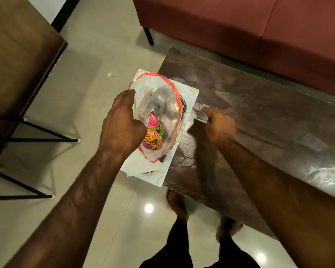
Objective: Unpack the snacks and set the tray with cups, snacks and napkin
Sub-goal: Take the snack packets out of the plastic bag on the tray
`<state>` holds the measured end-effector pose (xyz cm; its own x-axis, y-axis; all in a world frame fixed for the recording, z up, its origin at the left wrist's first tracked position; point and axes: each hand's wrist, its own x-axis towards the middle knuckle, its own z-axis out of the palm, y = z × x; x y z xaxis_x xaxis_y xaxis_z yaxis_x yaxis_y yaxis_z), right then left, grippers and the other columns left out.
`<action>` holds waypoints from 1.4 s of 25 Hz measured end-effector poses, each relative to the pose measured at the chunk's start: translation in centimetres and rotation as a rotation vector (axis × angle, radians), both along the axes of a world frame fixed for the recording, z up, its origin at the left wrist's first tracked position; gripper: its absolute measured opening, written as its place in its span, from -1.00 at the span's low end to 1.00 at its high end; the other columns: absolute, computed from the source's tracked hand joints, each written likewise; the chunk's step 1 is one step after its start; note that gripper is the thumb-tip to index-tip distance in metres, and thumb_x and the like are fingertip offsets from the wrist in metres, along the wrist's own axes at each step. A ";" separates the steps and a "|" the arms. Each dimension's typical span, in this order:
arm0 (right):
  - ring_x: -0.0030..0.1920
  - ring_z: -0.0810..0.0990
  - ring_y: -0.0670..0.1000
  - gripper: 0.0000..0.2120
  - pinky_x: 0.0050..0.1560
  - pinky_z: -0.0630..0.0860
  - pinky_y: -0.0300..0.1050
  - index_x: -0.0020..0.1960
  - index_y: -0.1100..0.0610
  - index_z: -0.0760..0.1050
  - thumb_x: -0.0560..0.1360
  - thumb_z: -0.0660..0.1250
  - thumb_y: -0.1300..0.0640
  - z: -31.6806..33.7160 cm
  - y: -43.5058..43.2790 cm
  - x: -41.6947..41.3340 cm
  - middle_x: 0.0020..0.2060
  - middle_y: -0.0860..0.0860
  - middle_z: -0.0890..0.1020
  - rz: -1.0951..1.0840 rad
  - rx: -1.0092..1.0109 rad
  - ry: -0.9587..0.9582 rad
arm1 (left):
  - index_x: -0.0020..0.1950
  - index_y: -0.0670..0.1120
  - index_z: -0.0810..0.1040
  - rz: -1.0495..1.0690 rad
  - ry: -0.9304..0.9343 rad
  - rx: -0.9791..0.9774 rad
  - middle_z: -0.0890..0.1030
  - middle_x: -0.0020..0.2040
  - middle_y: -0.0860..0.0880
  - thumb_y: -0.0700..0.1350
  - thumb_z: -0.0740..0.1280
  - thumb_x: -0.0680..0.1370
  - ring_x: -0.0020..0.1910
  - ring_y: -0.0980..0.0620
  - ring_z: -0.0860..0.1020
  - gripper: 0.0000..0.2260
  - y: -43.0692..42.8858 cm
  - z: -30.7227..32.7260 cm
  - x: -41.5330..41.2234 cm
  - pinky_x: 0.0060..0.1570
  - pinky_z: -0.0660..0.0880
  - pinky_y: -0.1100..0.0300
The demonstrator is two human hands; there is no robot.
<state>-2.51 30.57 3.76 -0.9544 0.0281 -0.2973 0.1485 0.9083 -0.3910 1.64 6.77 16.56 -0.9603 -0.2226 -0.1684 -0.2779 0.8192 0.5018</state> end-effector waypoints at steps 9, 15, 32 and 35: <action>0.57 0.44 0.12 -0.42 0.58 0.35 -0.02 0.53 0.01 0.51 0.54 0.36 0.30 -2.0 0.5 4.7 0.58 0.02 0.47 0.022 -0.151 -0.301 | 0.51 -0.08 0.33 -0.032 0.006 0.028 0.40 0.49 -0.04 -0.32 0.33 0.38 0.41 -0.11 0.41 -0.32 0.6 -0.4 1.0 0.22 0.32 0.15; 0.04 0.71 -0.08 -0.63 0.20 0.68 -0.01 0.14 0.00 0.74 0.57 0.26 0.33 9.8 -1.3 3.9 0.04 -0.11 0.77 -0.194 -0.480 0.158 | 0.47 -0.03 0.35 -0.053 0.019 0.122 0.41 0.47 -0.01 -0.31 0.28 0.37 0.39 -0.10 0.42 -0.35 1.3 0.1 1.6 0.13 0.30 0.16; 0.52 0.46 0.31 -0.36 0.53 0.44 0.16 0.70 0.21 0.10 0.71 0.21 0.04 4.2 -16.9 -0.6 0.56 0.26 0.42 0.463 0.134 -0.642 | 0.56 0.07 0.29 -0.103 0.070 0.306 0.31 0.55 0.16 -0.10 0.06 0.43 0.54 0.21 0.23 -0.34 -2.2 -0.7 3.4 0.41 0.17 0.36; 0.53 0.45 0.30 -0.33 0.53 0.45 0.14 0.70 0.16 0.12 0.68 0.22 -0.02 2.4 -17.7 -0.1 0.55 0.24 0.41 0.356 0.109 -0.639 | 0.56 0.05 0.29 -0.099 0.053 0.338 0.32 0.55 0.14 -0.17 0.08 0.42 0.54 0.18 0.24 -0.33 -3.0 -1.0 3.7 0.41 0.18 0.36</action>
